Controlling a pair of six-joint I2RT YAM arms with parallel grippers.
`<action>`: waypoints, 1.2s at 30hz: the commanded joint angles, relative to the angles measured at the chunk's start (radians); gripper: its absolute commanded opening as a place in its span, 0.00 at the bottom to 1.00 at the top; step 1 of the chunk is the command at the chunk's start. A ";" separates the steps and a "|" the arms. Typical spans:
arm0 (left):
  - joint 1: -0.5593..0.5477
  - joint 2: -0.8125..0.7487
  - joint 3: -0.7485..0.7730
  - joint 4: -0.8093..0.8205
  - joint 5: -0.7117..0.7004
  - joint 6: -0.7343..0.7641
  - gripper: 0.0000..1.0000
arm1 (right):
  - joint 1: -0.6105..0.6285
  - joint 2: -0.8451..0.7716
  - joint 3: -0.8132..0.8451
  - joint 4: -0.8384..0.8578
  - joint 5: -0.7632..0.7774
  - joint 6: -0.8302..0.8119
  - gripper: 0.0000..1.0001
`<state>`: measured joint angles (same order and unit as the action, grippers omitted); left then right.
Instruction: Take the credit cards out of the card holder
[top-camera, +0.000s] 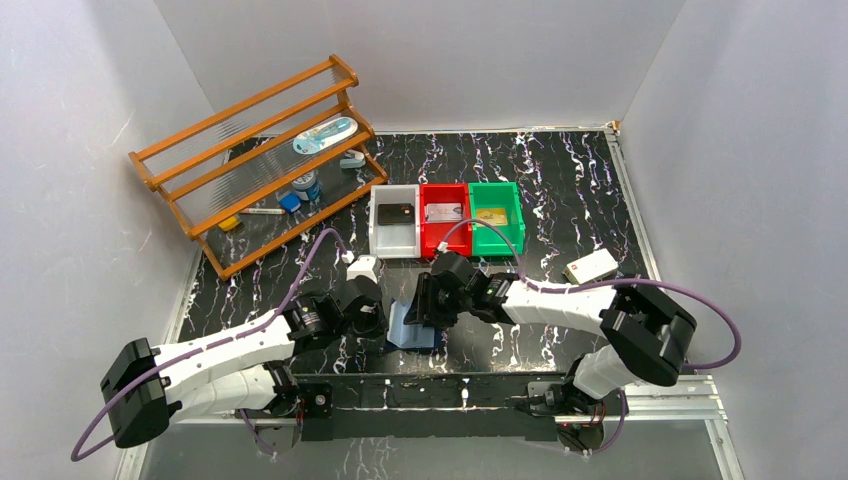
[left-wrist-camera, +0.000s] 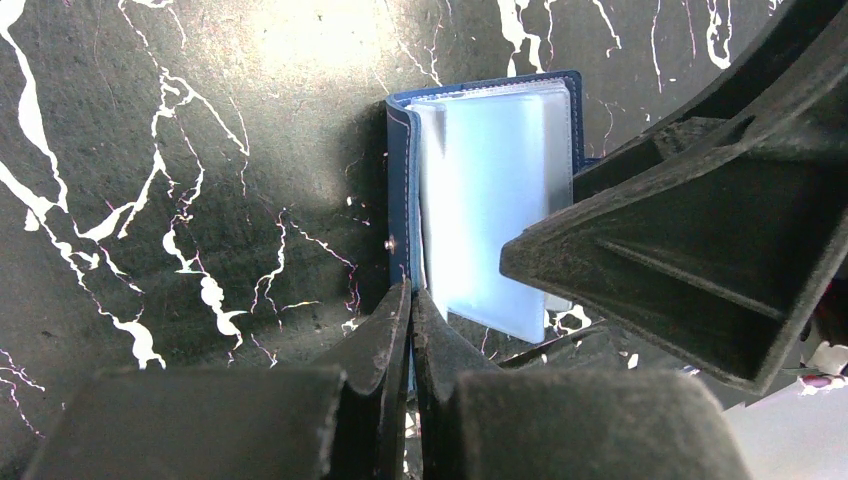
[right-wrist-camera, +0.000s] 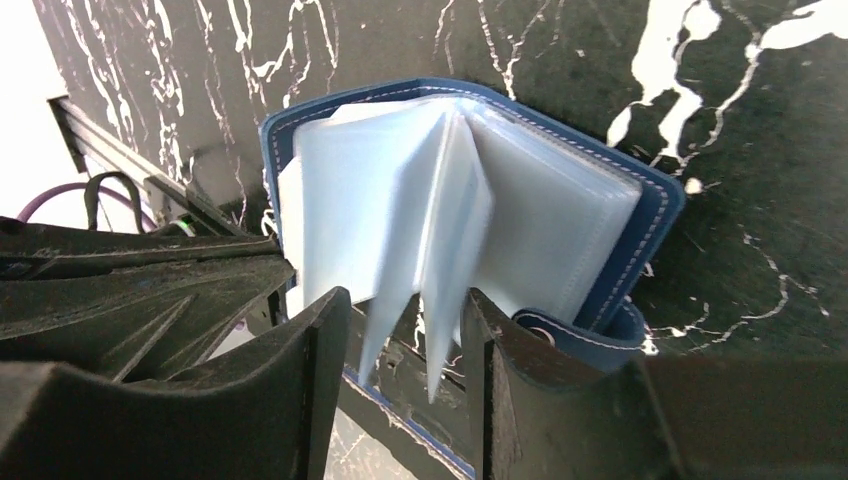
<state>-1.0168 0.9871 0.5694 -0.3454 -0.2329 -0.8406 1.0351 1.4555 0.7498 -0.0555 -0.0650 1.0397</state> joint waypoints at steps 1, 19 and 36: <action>-0.003 -0.006 -0.014 -0.034 -0.001 0.006 0.00 | 0.005 0.002 0.028 0.142 -0.066 -0.013 0.52; -0.003 -0.013 -0.002 -0.040 -0.004 0.015 0.00 | 0.005 -0.087 0.028 -0.036 0.136 0.029 0.65; -0.003 0.001 0.010 -0.039 0.009 0.022 0.00 | 0.004 -0.037 0.078 -0.127 0.140 0.034 0.66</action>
<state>-1.0168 0.9874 0.5690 -0.3653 -0.2276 -0.8299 1.0363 1.3975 0.7677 -0.1371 0.0643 1.0710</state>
